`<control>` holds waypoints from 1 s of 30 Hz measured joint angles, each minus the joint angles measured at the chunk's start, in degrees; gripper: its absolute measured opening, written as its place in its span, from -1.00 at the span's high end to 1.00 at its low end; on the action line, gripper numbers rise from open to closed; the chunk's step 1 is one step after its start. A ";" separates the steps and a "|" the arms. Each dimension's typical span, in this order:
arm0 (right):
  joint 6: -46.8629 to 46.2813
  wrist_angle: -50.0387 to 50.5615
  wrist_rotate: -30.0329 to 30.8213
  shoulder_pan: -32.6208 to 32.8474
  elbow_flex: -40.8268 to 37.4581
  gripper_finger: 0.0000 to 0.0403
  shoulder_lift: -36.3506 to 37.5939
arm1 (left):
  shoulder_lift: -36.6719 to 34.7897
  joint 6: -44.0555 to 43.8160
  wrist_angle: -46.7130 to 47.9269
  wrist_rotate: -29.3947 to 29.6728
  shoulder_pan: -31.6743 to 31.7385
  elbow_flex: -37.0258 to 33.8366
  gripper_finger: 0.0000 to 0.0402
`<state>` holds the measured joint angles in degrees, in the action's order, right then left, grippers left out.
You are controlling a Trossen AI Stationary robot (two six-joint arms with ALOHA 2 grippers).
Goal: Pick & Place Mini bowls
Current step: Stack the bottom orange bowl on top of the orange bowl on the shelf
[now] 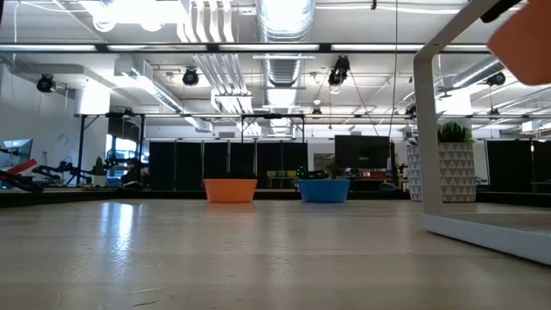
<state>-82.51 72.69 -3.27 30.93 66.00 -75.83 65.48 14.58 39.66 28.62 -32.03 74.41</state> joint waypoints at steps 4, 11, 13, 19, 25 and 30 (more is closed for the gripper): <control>-1.94 0.02 -0.85 2.34 -0.02 0.96 -3.39 | -0.90 0.32 0.02 0.00 0.00 0.00 0.68; -1.54 1.54 -6.88 5.15 -0.02 0.96 -7.78 | -2.69 0.64 0.02 0.00 0.04 0.00 0.68; -1.68 2.47 -6.87 5.59 -0.02 0.96 -8.73 | -3.19 1.10 0.02 0.00 0.04 0.00 0.68; 0.15 2.78 -5.21 5.70 -0.04 0.96 -11.74 | -4.49 1.92 0.02 0.00 0.02 0.00 0.68; 0.16 2.95 -5.33 5.74 -0.04 0.96 -13.24 | -5.67 1.94 0.02 0.00 0.02 0.00 0.68; 0.19 3.04 -5.71 5.98 -0.11 0.96 -13.29 | -6.08 1.20 -0.09 -0.14 0.02 0.00 0.68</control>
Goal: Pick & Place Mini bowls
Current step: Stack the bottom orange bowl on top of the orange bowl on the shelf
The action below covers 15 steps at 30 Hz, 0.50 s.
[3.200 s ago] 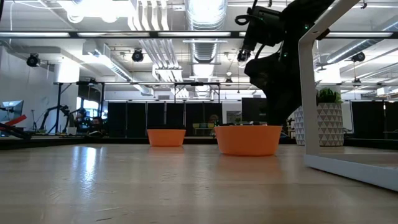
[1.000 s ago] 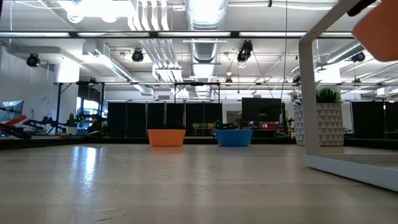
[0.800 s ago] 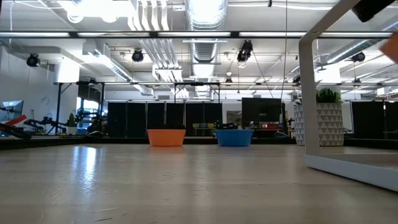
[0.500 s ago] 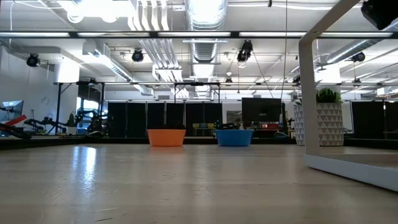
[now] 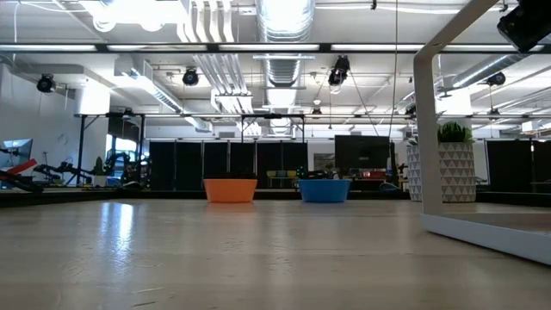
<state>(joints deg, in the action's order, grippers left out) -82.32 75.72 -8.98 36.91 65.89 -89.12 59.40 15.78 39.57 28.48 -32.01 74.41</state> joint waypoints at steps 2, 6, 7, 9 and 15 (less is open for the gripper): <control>0.24 0.04 -0.08 0.00 -0.02 0.96 0.08 | 0.02 -0.82 -0.02 -0.07 0.00 0.00 0.68; 1.71 0.43 -0.09 0.00 -0.02 0.96 0.11 | 0.24 -2.36 -0.10 -0.11 -0.03 0.00 0.68; 2.31 0.60 -0.08 0.00 -0.02 0.96 0.10 | 0.33 -2.76 -0.10 -0.12 -0.02 0.00 0.68; 2.94 0.60 -0.10 0.00 -0.04 0.96 0.10 | 0.35 -3.49 -0.09 -0.14 -0.02 0.00 0.68; 1.39 0.36 -0.46 -0.02 -0.04 0.96 0.10 | 0.35 -3.92 -0.13 -0.14 -0.02 0.00 0.68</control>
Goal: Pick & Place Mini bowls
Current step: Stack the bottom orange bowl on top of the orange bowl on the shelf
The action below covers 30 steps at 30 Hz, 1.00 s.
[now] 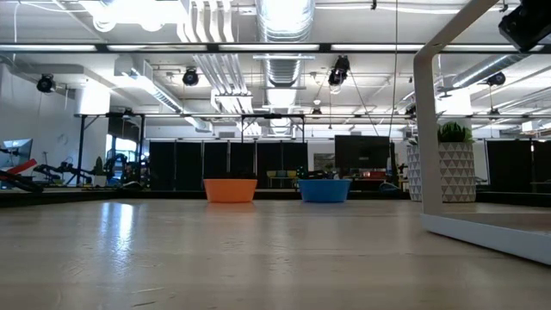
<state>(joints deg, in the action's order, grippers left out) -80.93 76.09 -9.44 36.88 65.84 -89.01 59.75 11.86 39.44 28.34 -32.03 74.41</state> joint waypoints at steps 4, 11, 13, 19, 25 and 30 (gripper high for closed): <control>-1.41 -0.09 -0.12 0.00 0.00 0.88 0.00 | 0.00 0.00 -0.34 0.00 0.00 0.00 0.68; 2.02 -0.08 -0.11 0.00 0.00 0.59 -0.11 | 0.00 -0.11 -1.70 0.01 0.00 0.00 0.68; 3.50 0.03 -0.09 0.00 0.00 0.53 -0.10 | 0.00 -0.13 -1.73 0.02 0.00 0.00 0.68; 4.06 0.09 0.40 0.00 0.21 0.48 0.38 | 0.00 -0.11 -1.77 0.02 0.00 0.00 0.68; 4.60 2.50 0.97 0.00 0.48 0.57 3.47 | 0.00 0.04 -1.97 0.04 0.00 0.00 0.68; 1.19 1.93 5.15 0.00 0.44 0.70 7.32 | 0.00 0.07 -2.11 0.04 0.04 0.00 0.68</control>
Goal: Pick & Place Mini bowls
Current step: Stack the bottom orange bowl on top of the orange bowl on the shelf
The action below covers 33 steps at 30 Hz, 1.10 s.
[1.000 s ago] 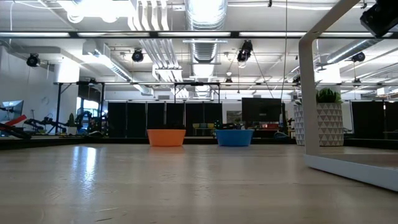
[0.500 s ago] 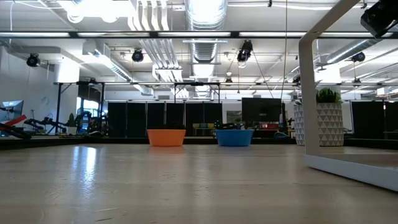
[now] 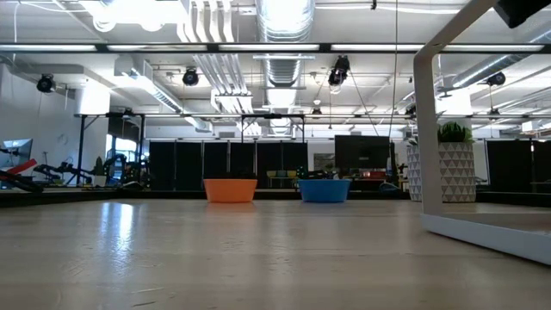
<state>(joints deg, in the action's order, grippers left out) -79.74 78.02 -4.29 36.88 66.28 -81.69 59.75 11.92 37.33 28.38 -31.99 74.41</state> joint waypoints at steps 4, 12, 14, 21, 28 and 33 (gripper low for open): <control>1.25 -3.94 -0.02 0.00 -0.79 0.88 -0.15 | 0.00 0.00 -0.08 0.00 0.00 0.00 0.68; 3.42 -5.30 -0.67 0.39 -3.02 0.96 -2.82 | 0.00 0.04 -0.03 0.00 -0.02 -0.10 0.68; 2.74 -5.28 -1.17 0.39 -4.09 0.96 -2.82 | 0.00 0.01 -0.07 0.01 -0.02 -0.11 0.68; 2.14 -6.79 -1.78 0.39 -7.21 0.96 -2.82 | 0.00 -0.37 -0.08 0.00 -0.02 -0.15 0.68; 2.15 -6.63 -2.36 0.39 -7.17 0.96 -2.66 | 0.00 -0.52 -0.09 0.01 -0.06 -0.20 0.68; 0.64 -2.73 -1.06 0.85 -3.38 0.96 -1.95 | 0.00 -0.57 -0.10 0.01 -0.04 -0.20 0.68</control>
<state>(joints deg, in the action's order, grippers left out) -79.10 75.29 -5.35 37.73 62.90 -83.64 59.75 11.35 37.23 28.39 -32.03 74.22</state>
